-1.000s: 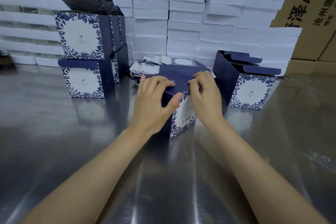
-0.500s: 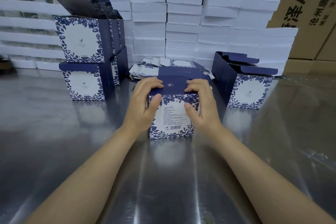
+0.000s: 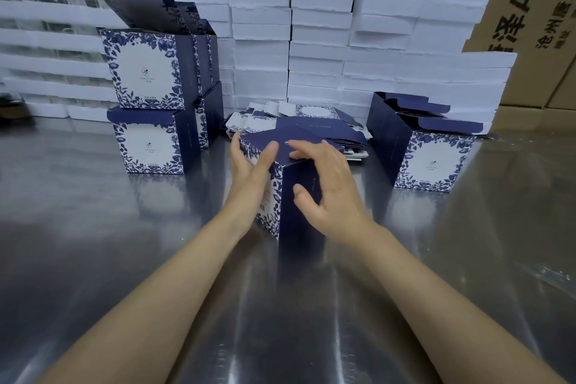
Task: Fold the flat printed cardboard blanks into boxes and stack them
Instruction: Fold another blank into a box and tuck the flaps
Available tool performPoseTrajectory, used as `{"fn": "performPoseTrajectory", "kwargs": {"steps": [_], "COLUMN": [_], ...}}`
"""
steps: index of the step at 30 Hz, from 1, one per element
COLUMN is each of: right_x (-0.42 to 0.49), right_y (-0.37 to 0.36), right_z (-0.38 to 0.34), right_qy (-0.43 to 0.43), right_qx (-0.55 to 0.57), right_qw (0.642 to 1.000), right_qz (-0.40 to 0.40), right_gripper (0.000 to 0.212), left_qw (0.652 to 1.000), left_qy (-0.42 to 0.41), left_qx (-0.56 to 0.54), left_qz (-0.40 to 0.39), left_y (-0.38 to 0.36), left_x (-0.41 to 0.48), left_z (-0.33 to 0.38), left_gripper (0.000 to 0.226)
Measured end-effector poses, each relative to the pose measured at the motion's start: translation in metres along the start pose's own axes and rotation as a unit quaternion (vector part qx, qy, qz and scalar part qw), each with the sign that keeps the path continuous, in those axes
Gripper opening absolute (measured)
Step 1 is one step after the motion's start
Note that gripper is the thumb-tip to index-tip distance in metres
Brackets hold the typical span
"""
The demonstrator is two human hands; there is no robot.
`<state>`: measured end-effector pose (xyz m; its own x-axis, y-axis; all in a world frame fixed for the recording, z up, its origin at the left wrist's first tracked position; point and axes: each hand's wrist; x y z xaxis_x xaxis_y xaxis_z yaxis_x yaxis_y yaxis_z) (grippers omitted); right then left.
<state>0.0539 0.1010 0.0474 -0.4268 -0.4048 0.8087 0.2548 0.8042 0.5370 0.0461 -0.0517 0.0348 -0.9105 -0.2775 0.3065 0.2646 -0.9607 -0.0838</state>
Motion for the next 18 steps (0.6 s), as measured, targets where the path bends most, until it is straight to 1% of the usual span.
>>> {"fn": "performPoseTrajectory", "kwargs": {"steps": [2, 4, 6, 9, 12, 14, 16, 18], "right_x": [0.001, 0.002, 0.004, 0.003, 0.003, 0.002, 0.0, -0.003], "right_y": [0.0, 0.002, 0.004, 0.008, 0.015, 0.02, 0.021, 0.021], "right_z": [0.0, 0.002, 0.006, 0.016, 0.028, 0.033, 0.033, 0.03], "right_qy": [-0.005, 0.004, 0.0, -0.054, -0.116, -0.152, -0.164, -0.153], "right_qx": [0.005, -0.01, -0.013, 0.004, -0.009, -0.005, 0.022, 0.046], "right_qw": [1.0, 1.0, 1.0, 0.997, 0.99, 0.985, 0.984, 0.986], "right_qz": [-0.001, -0.007, 0.004, 0.053, 0.081, 0.084, 0.067, 0.052], "right_gripper": [0.056, 0.052, 0.047, 0.038, 0.035, 0.038, 0.04, 0.038], "left_qw": [0.999, 0.997, 0.997, 0.995, 0.993, 0.993, 0.991, 0.988], "left_qy": [0.03, 0.041, 0.041, 0.032, 0.037, 0.043, 0.052, 0.053], "left_qx": [-0.031, -0.063, -0.069, -0.094, -0.109, -0.112, -0.121, -0.143], "left_qz": [-0.019, -0.025, -0.018, 0.002, 0.01, 0.011, 0.007, 0.021], "left_y": [0.002, 0.003, 0.001, -0.003, -0.002, -0.002, -0.002, -0.001], "left_x": [0.003, 0.006, 0.006, 0.004, 0.005, 0.005, 0.005, 0.007], "left_z": [0.002, 0.005, 0.006, 0.004, 0.005, 0.005, 0.007, 0.008], "left_gripper": [0.106, 0.103, 0.1, 0.088, 0.081, 0.084, 0.085, 0.071]}}
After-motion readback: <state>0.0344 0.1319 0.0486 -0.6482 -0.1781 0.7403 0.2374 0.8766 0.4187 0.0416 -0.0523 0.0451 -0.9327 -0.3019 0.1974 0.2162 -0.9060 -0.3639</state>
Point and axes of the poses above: each hand's wrist, its own x-axis towards the middle knuckle, its own y-axis out of the back of the hand, z = x × y
